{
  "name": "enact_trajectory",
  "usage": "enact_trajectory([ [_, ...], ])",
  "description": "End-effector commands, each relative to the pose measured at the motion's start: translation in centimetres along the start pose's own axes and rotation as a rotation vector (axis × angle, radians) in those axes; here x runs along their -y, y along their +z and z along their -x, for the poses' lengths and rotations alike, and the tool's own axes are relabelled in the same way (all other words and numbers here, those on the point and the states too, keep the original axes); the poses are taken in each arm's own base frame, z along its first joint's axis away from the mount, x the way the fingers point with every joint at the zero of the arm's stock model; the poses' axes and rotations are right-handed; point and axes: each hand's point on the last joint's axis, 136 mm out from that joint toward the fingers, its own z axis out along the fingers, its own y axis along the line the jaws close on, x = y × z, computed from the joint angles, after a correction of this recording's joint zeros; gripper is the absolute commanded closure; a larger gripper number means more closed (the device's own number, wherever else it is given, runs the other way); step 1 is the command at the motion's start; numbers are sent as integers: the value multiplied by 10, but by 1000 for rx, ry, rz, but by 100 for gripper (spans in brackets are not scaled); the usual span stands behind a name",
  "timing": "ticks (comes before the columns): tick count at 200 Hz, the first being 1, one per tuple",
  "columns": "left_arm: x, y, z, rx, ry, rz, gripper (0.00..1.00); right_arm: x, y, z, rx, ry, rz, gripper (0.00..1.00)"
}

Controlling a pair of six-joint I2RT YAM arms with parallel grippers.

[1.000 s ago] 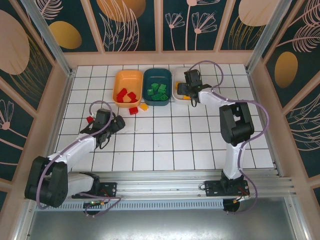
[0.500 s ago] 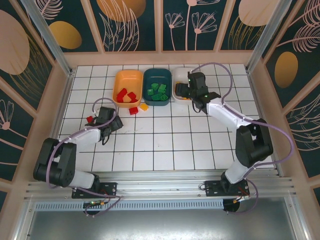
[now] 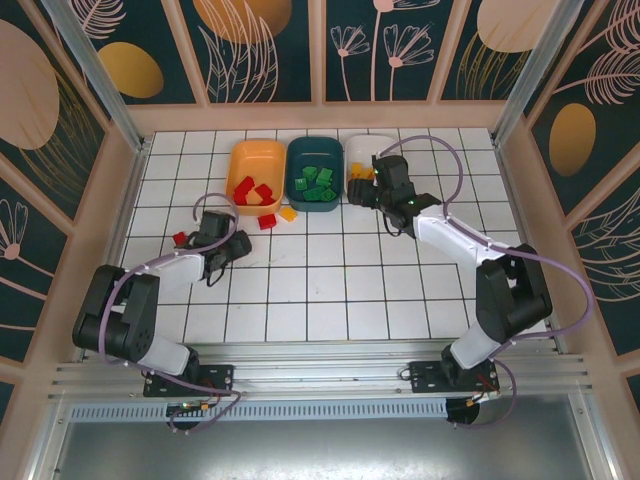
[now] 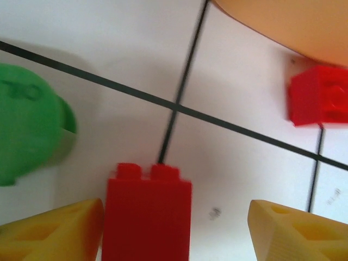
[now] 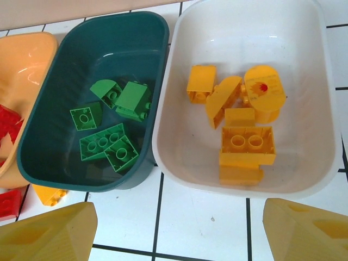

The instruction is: Sort the legos into containers by color

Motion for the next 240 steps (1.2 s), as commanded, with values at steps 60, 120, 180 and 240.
enact_trajectory([
  [60, -4, 5, 4, -30, 51, 153, 24, -7, -8, 8, 30, 17, 16, 19],
  [120, -4, 38, -3, -91, 15, 189, 44, -1, -7, 2, 23, 7, -8, 20],
  [180, 11, 35, 14, -68, 31, 166, 75, 0, -8, -7, 8, 6, 2, 21],
  [240, 75, 6, 107, 94, 30, 45, 79, -16, -10, -19, -6, 29, 74, 22],
])
